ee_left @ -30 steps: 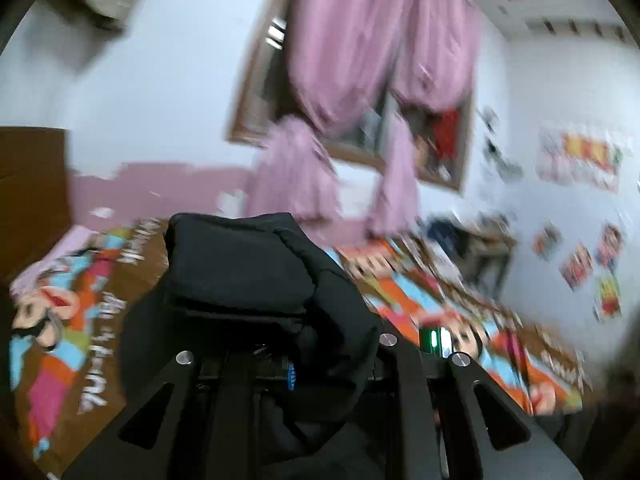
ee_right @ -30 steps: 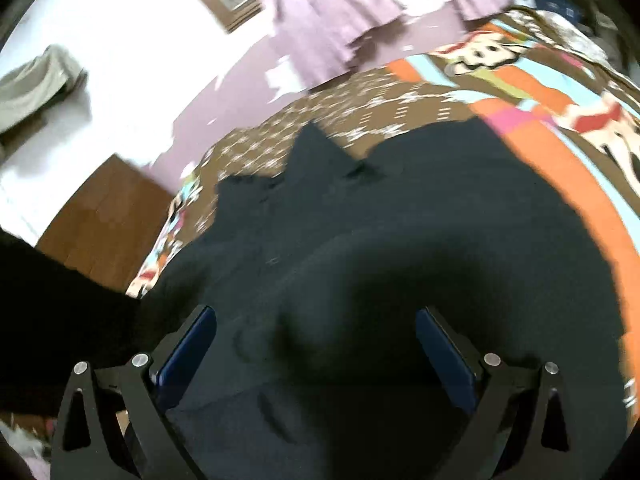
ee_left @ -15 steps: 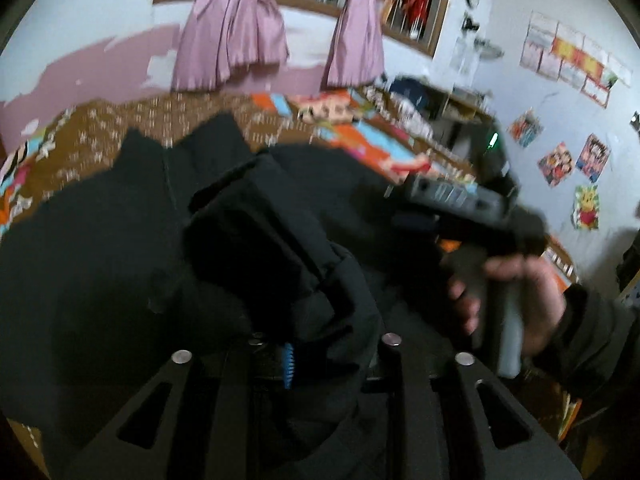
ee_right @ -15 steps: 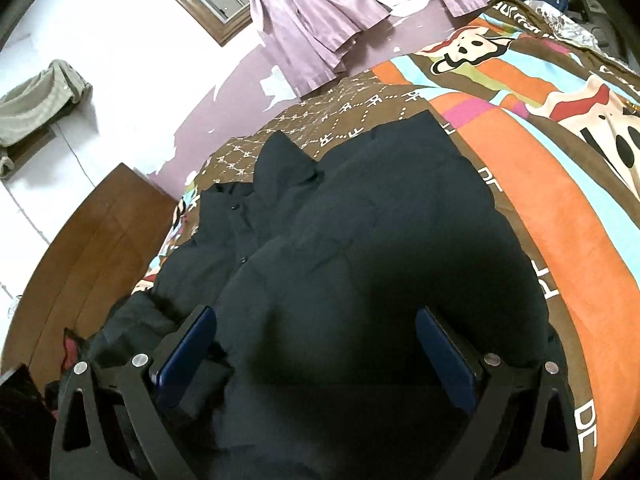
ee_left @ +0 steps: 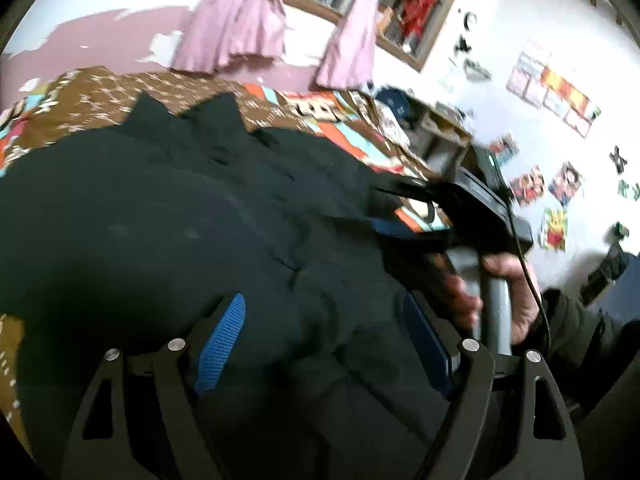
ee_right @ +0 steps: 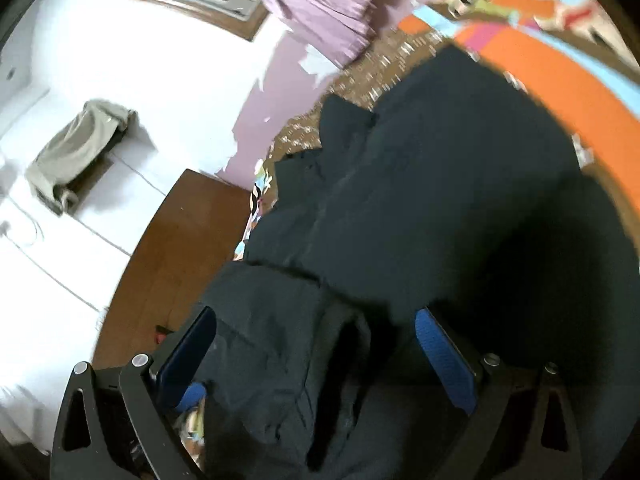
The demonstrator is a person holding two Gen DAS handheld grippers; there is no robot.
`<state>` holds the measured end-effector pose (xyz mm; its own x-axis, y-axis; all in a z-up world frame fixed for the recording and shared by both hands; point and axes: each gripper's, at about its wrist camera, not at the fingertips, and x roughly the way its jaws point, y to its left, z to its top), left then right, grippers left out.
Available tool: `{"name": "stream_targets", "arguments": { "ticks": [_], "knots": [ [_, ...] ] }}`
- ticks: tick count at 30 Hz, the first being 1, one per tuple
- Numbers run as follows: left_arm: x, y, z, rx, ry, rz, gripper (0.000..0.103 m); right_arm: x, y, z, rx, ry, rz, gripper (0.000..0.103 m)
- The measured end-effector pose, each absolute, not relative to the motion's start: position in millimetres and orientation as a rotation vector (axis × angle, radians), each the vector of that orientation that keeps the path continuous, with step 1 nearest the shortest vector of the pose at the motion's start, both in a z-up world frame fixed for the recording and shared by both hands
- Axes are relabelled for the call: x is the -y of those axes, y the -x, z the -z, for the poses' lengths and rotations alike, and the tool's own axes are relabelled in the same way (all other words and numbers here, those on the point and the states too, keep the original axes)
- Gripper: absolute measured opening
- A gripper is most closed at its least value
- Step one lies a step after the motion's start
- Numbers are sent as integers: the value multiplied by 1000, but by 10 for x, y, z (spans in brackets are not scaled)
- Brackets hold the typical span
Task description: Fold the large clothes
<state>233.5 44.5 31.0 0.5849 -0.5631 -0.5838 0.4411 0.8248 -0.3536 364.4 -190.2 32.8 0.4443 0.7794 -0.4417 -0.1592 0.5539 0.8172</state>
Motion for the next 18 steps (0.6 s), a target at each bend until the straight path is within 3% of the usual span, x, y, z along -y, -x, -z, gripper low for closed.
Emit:
{"name": "stream_targets", "arguments": {
  "ticks": [1,3,5,6,7,8,18],
  "knots": [
    [-527,-2285,-336,-722,179,561,76,1833,-3629,-337,-950,-723,-641,97],
    [-686,-2204,-402,-685,168,478,76,1676,-3602,-383,-970,-592,-606,80],
    [-931,-2153,-440,-657,153,336,77,1516,-3583,-402,-999,-509,-612,39],
    [-1019,-2165,-433,-659,150,285,78,1451,-3564,-418,-1004,-483,-608,31],
    [-1167,-2165,-407,-666,151,192,79,1416,-3540,-443,-997,-469,-611,14],
    [-1275,-2167,-372,-674,159,139,79,1382,-3514,-493,-979,-450,-617,8],
    [-1803,-2492,-74,-807,287,11,79,1753,-3738,-1877,-583,-359,-575,4]
  ]
}}
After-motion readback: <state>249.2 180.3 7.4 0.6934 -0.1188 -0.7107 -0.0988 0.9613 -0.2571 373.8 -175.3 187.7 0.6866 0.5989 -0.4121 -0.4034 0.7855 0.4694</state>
